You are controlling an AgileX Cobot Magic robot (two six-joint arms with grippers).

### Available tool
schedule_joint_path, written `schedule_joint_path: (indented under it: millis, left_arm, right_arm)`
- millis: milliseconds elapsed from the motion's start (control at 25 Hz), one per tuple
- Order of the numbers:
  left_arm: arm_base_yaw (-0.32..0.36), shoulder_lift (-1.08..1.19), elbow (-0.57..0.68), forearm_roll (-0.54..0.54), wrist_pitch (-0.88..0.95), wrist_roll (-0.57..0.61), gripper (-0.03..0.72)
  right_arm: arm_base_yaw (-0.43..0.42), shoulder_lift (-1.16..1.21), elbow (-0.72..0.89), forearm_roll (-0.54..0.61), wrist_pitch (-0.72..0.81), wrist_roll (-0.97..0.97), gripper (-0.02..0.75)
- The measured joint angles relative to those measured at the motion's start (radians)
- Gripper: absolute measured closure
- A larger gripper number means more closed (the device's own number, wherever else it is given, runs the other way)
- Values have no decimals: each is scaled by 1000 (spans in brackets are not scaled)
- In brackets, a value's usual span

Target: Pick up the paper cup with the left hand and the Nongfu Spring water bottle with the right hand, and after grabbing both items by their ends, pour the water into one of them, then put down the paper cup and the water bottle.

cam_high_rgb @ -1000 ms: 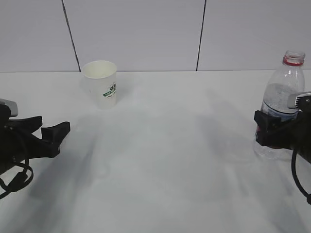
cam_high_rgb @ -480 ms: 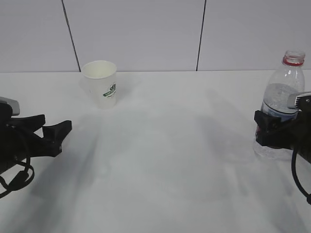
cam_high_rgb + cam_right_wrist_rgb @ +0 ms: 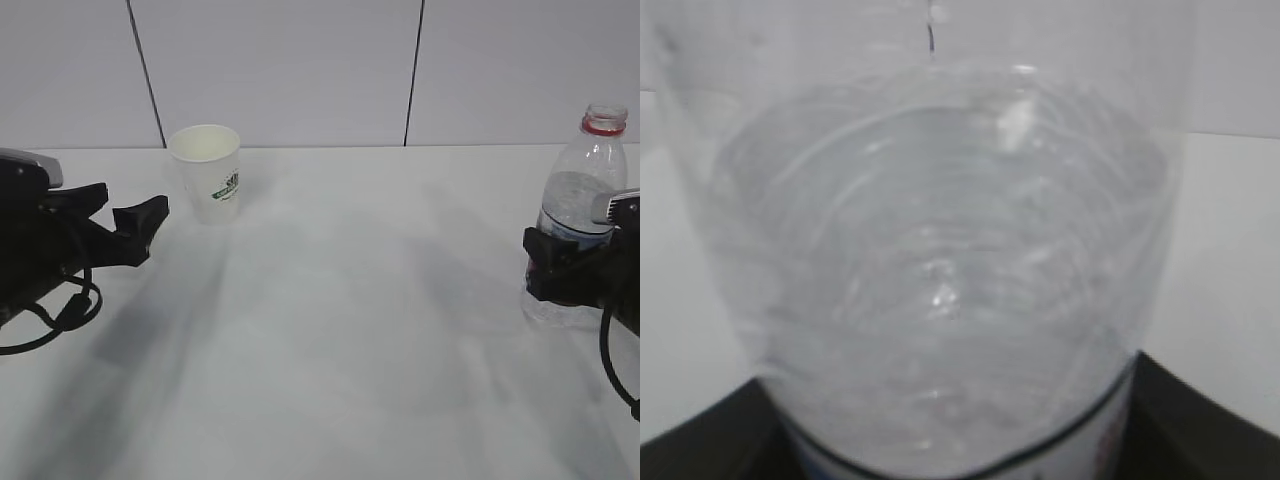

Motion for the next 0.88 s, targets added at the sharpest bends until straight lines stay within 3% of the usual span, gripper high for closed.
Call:
schedule_joint_path:
  millis: [240,640,880]
  left_arm:
    - [-4,51,-57,3,0,0,48]
    - [-5,51,-57,23,0,0,157]
    - [-5,51,-57,30,0,0,154]
  right_arm:
    - [0,0,0,0,0,-1,261]
    - [0,0,0,-2,-6,-1,262]
    - [0,0,0,-2,-6,-1,262]
